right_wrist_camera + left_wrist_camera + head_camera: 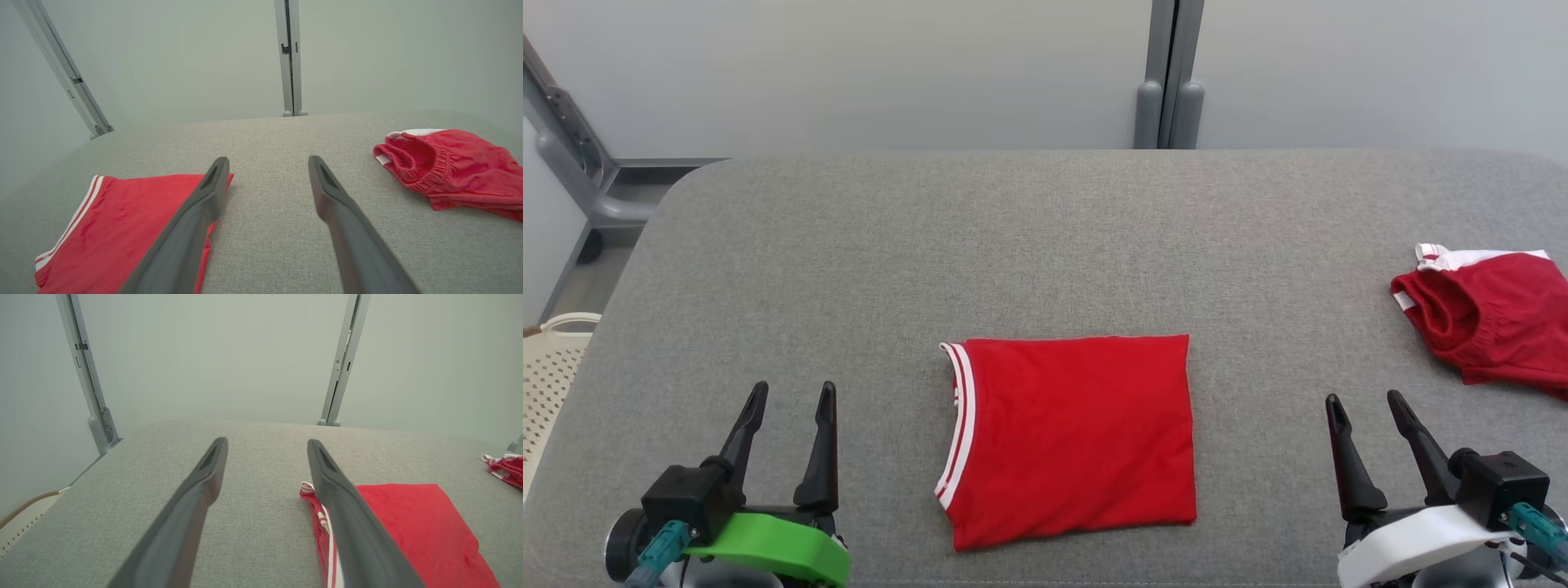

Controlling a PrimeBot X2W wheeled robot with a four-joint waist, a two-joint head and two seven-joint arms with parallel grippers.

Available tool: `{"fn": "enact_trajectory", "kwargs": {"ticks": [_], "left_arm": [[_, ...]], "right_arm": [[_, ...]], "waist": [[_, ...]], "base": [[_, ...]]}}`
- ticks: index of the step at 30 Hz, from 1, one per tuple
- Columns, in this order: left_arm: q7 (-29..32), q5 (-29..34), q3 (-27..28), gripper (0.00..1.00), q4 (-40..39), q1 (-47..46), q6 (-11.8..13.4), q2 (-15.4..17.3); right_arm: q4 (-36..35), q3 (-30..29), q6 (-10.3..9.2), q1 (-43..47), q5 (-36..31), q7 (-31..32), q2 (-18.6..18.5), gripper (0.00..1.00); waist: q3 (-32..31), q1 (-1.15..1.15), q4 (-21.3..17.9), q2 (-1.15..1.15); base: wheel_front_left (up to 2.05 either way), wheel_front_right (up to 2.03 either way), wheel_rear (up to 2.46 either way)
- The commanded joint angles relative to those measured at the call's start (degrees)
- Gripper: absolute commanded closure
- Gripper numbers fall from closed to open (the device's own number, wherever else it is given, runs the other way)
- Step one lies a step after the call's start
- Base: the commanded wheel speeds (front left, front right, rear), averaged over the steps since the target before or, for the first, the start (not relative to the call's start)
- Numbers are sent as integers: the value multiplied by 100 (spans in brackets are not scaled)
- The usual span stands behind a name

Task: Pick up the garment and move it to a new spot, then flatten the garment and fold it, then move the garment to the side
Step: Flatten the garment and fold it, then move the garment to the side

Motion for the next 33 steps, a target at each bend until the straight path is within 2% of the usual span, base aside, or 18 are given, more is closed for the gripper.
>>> {"fn": "enact_trajectory", "kwargs": {"ticks": [1, 5, 12, 21, 25, 33], "left_arm": [[-29, 28, 8, 0, 62, -128, -65, 14], [-62, 60, -1, 0, 235, -242, -164, -13], [-88, -117, 181, 0, 346, -331, -243, -242], [-106, 177, 224, 0, 506, -530, -368, -377], [-108, 313, 244, 0, 526, -679, -413, -444], [-102, 415, 284, 0, 582, -939, -631, -663]], "right_arm": [[6, 1, -1, 84, 6, 25, -2, 0], [41, 21, -1, 72, 24, 35, -3, 0], [83, -1, -1, 57, 48, 32, 6, 0], [291, 155, -1, -123, 65, 122, -134, 0], [622, 274, -1, -326, 164, 190, -225, 0], [1772, 819, -1, -998, 412, 239, -469, 0]], "waist": [[-18, 0, 44, 0], [-5, 0, 99, 0], [23, 0, 172, 0], [143, 0, 371, 0], [273, 0, 514, 0], [658, 0, 921, 0]], "base": [[0, 0, 0], [0, 0, 0], [0, 0, 0], [0, 0, 0], [0, 0, 0], [0, 0, 0]]}}
